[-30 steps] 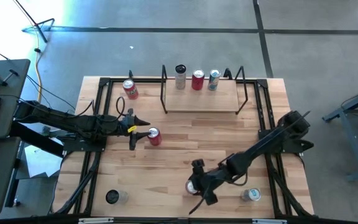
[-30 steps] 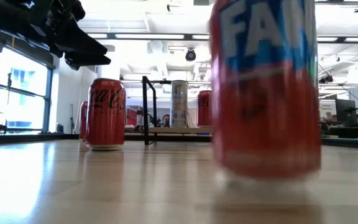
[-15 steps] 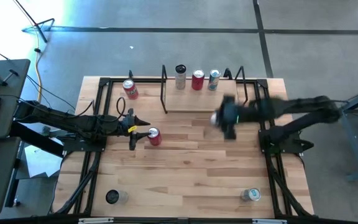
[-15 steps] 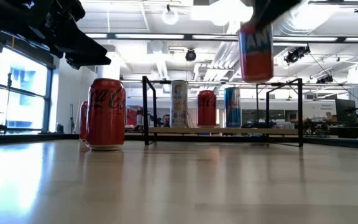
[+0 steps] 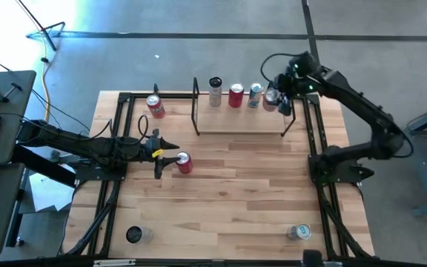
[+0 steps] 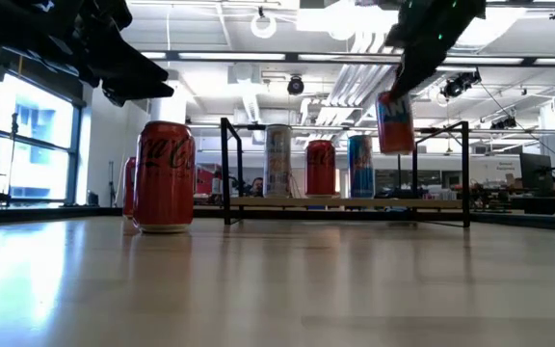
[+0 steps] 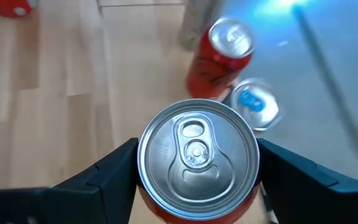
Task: Place canned beverage on shelf
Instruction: Put the bottom can on the shelf
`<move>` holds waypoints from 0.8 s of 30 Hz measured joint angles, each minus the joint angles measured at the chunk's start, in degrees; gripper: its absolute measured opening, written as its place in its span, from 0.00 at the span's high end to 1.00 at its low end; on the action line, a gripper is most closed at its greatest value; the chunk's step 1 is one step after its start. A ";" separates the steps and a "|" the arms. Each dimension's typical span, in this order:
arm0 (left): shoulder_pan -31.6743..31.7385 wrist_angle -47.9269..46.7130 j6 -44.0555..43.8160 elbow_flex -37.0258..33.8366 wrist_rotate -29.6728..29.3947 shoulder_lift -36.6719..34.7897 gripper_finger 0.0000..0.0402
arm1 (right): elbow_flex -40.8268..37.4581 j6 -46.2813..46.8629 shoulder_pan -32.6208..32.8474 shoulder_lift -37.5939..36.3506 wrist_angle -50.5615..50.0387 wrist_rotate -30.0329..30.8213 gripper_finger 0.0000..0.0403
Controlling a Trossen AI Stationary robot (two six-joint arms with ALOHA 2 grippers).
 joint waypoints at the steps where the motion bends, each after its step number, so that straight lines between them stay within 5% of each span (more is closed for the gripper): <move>1: 0.00 0.00 0.02 0.00 -0.16 0.02 0.49 | 0.00 -0.12 -1.05 1.42 -0.04 -1.92 0.32; 10: 0.00 -0.02 0.48 0.00 -0.48 0.00 0.49 | -0.64 -2.01 -1.82 8.57 -0.13 -10.70 0.32; 24: 0.00 -0.04 0.48 0.00 -0.23 0.00 0.49 | -10.29 -1.10 -1.87 7.95 9.27 -8.01 0.32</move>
